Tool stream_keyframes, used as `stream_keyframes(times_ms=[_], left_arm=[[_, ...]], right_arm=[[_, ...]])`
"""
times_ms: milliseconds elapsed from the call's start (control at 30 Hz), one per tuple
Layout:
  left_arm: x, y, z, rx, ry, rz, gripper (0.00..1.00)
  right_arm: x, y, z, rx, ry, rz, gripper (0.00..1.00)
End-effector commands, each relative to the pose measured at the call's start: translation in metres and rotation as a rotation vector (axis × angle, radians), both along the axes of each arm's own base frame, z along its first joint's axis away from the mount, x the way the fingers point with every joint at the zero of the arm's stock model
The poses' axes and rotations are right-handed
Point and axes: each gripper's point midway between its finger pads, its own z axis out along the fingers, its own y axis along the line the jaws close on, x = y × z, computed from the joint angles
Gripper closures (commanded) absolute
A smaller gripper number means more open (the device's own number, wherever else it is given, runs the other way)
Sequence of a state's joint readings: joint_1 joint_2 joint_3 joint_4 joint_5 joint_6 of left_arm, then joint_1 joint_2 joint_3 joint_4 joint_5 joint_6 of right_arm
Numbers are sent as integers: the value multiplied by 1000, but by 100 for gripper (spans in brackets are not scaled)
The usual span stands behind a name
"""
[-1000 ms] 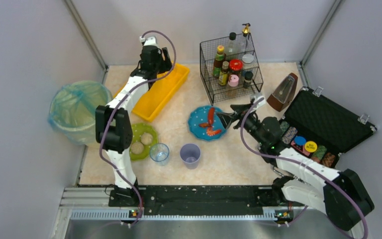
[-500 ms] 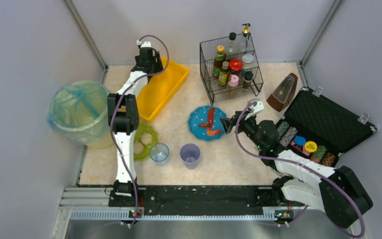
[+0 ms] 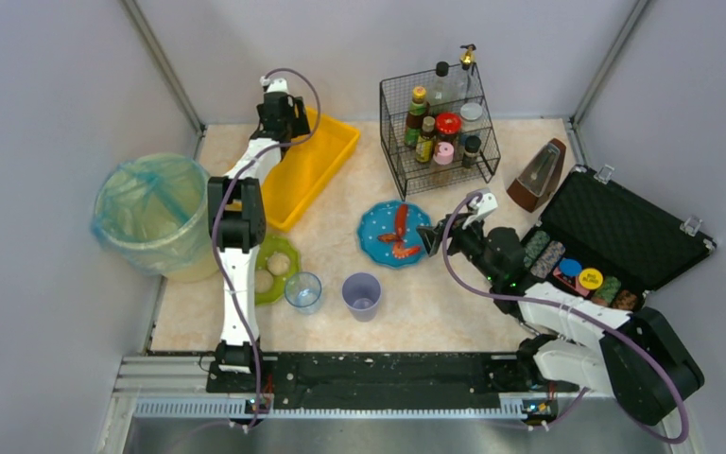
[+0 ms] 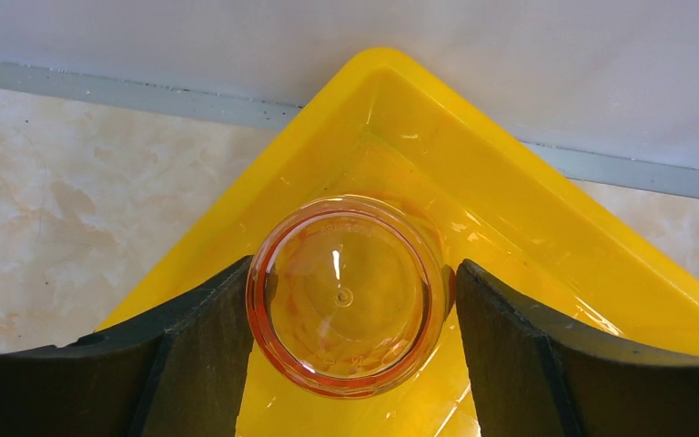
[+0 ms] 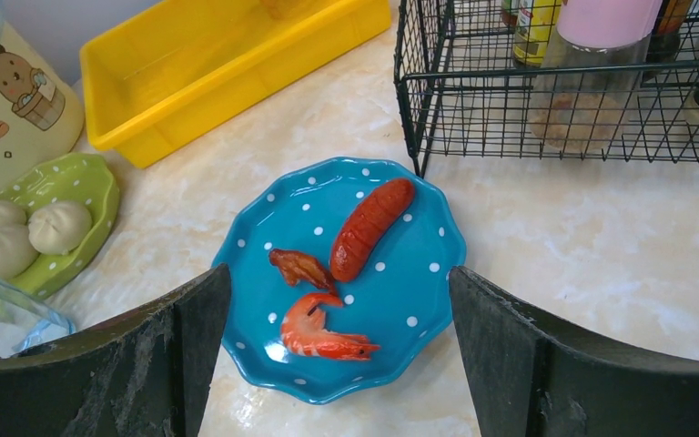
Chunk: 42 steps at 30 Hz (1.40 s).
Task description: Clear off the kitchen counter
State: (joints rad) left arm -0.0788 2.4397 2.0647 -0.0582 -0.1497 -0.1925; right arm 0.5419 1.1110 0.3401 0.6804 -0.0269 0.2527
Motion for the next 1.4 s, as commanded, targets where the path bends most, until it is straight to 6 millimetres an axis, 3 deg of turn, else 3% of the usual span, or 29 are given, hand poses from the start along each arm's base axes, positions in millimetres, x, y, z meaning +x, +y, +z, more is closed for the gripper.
stream_keyframes(times_ms=[0, 167, 400, 600, 867, 967, 1133, 1367], left_arm=[[16, 5, 47, 23, -134, -4, 18], [8, 5, 62, 20, -145, -10, 6], [-11, -1, 88, -19, -156, -27, 4], [-53, -24, 148, -119, -209, -79, 3], [-141, -66, 191, -253, -168, -174, 3], [-179, -73, 200, -283, -162, -196, 3], [-246, -68, 220, -335, -169, -199, 3], [-327, -60, 225, -414, -164, -187, 3]], right_arm=[[7, 0, 16, 11, -54, -9, 12], [7, 1, 14, 6, -45, -6, 12], [9, 3, 15, -12, -23, 5, 12], [8, 9, 26, -16, 2, 32, 12], [-7, 32, 40, -50, 81, 123, 14], [-22, 54, 48, -95, 87, 195, 14], [-43, 86, 58, -156, 106, 300, 14], [-51, 130, 57, -228, 156, 391, 16]])
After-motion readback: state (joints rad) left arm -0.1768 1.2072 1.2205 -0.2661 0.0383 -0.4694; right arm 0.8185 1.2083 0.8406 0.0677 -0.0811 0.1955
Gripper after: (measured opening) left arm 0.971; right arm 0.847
